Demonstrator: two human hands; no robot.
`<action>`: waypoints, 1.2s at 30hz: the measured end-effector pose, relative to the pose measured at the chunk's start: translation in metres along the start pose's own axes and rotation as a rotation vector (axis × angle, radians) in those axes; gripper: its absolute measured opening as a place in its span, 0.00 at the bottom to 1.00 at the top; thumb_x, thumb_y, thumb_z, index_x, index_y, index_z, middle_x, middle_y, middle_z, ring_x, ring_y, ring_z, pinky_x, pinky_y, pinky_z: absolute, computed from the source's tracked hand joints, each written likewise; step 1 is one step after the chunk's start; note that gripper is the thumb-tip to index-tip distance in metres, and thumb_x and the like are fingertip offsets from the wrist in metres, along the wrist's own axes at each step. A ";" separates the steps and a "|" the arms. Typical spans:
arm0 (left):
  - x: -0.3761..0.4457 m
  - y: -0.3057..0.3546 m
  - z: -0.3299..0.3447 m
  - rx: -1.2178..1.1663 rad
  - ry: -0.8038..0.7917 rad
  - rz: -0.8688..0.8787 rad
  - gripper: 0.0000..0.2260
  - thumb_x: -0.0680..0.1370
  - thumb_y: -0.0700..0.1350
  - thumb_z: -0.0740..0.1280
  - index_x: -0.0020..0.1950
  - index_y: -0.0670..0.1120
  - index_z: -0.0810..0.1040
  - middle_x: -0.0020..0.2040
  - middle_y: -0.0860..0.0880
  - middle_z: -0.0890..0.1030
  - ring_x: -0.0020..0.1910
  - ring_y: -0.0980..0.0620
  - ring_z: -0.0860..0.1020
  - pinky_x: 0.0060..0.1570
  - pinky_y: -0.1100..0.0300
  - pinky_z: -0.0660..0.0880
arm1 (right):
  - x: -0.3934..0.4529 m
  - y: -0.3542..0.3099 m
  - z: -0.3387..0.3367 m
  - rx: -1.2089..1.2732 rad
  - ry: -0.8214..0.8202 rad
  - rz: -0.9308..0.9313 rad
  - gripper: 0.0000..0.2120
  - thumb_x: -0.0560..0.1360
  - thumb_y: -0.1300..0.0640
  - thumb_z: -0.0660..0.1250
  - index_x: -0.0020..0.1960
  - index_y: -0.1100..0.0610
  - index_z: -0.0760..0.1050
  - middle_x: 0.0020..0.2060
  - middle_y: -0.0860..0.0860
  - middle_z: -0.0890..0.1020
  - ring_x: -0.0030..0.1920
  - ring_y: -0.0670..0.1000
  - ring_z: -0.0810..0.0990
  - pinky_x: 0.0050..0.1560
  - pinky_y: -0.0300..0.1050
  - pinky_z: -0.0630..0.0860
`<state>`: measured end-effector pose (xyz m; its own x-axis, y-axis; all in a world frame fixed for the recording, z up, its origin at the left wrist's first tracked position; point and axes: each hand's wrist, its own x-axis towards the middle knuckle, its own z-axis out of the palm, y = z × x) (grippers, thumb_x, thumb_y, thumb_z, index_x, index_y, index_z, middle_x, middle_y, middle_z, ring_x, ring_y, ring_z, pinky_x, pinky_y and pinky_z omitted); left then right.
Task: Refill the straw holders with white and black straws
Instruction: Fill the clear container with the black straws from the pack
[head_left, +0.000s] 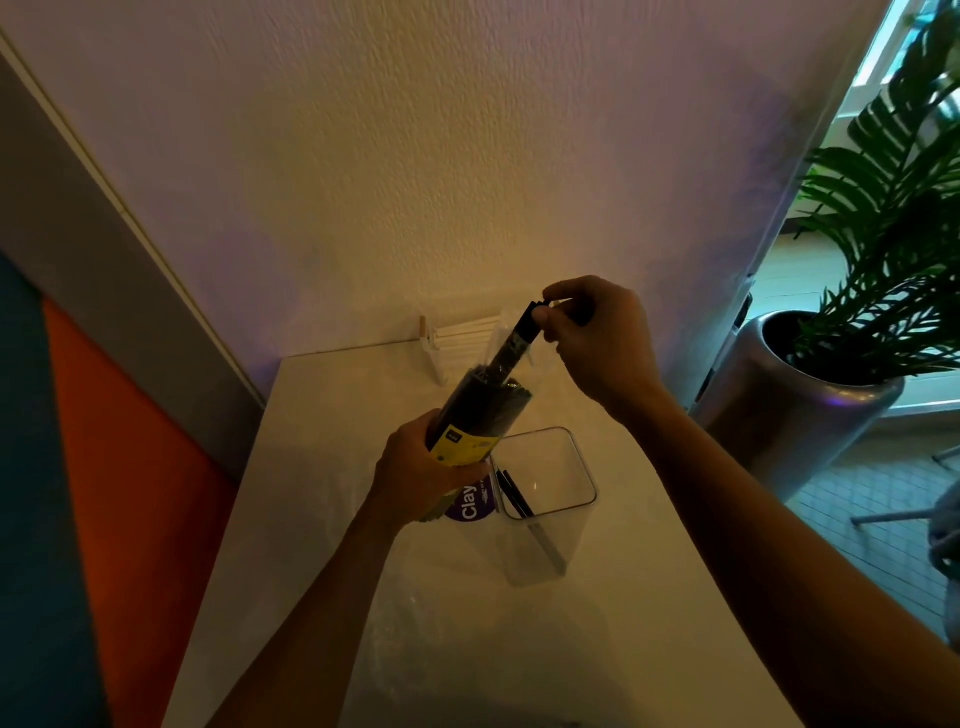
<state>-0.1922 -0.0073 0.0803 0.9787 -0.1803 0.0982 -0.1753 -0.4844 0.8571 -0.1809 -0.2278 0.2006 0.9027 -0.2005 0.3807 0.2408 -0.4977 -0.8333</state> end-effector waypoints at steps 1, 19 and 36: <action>0.001 0.000 0.000 0.004 0.002 0.003 0.26 0.61 0.55 0.79 0.57 0.51 0.79 0.47 0.54 0.84 0.46 0.57 0.83 0.49 0.52 0.82 | 0.000 0.000 0.001 0.029 0.004 0.014 0.11 0.77 0.56 0.70 0.58 0.56 0.78 0.40 0.47 0.84 0.39 0.43 0.83 0.41 0.41 0.82; 0.000 0.004 0.002 0.005 -0.021 -0.045 0.30 0.56 0.61 0.77 0.54 0.53 0.79 0.45 0.55 0.84 0.43 0.56 0.83 0.46 0.51 0.82 | -0.021 0.001 0.012 0.185 -0.256 0.161 0.08 0.76 0.57 0.71 0.54 0.57 0.82 0.45 0.49 0.85 0.46 0.44 0.82 0.44 0.33 0.75; -0.006 -0.012 -0.005 -0.034 -0.012 -0.072 0.30 0.60 0.53 0.81 0.59 0.48 0.79 0.49 0.51 0.84 0.47 0.53 0.83 0.49 0.49 0.82 | -0.002 -0.013 -0.001 0.242 -0.142 0.119 0.09 0.78 0.58 0.69 0.55 0.62 0.78 0.47 0.54 0.85 0.45 0.46 0.86 0.44 0.37 0.81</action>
<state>-0.1949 0.0039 0.0723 0.9873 -0.1563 0.0295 -0.1001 -0.4669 0.8786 -0.1859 -0.2220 0.2107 0.9664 -0.1172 0.2288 0.1928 -0.2584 -0.9466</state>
